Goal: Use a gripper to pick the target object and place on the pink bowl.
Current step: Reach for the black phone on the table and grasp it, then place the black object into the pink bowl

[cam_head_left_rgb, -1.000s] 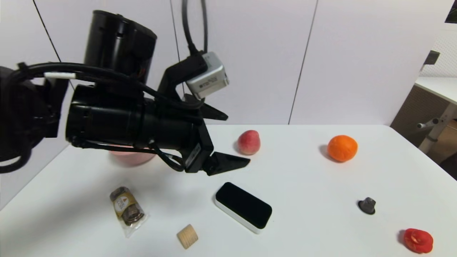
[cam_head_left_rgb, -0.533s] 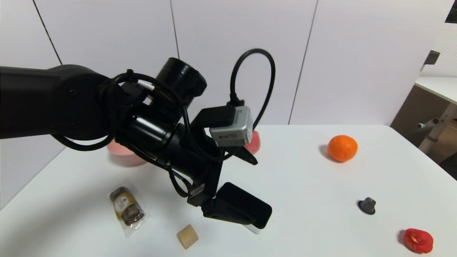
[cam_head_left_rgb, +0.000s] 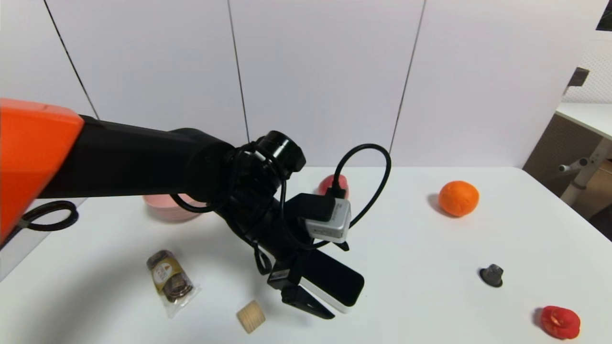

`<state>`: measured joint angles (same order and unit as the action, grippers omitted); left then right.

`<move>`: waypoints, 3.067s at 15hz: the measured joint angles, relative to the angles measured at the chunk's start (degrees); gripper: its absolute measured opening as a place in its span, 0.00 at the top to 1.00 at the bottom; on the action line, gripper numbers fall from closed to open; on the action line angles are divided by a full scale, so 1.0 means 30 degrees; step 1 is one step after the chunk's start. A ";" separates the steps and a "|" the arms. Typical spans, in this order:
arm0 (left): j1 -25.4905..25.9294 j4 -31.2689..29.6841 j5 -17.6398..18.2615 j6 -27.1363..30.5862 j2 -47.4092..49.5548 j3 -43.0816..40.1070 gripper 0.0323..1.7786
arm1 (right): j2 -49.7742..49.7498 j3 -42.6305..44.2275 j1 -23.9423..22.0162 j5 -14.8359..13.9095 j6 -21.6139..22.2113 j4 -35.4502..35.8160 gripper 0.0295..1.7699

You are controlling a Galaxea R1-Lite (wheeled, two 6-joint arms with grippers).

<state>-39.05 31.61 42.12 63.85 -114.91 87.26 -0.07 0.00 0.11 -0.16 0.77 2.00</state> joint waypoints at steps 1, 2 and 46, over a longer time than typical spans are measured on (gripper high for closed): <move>0.0069 -0.0020 0.0000 0.0004 -0.0423 0.0240 0.05 | 0.0000 0.0000 0.0008 -0.0008 0.0008 0.0000 0.03; 0.0154 -0.0020 0.0033 0.0000 -0.0801 0.0504 0.05 | 0.0000 0.0000 0.0000 -0.0008 0.0000 0.0000 0.03; 1.3068 -0.0089 -0.0857 -0.3828 0.0341 0.4584 0.44 | 0.0000 0.0000 -0.0004 0.0000 0.0008 -0.0008 0.03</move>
<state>0.16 31.34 39.55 52.37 -113.88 101.01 -0.07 0.00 0.10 -0.16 0.79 1.97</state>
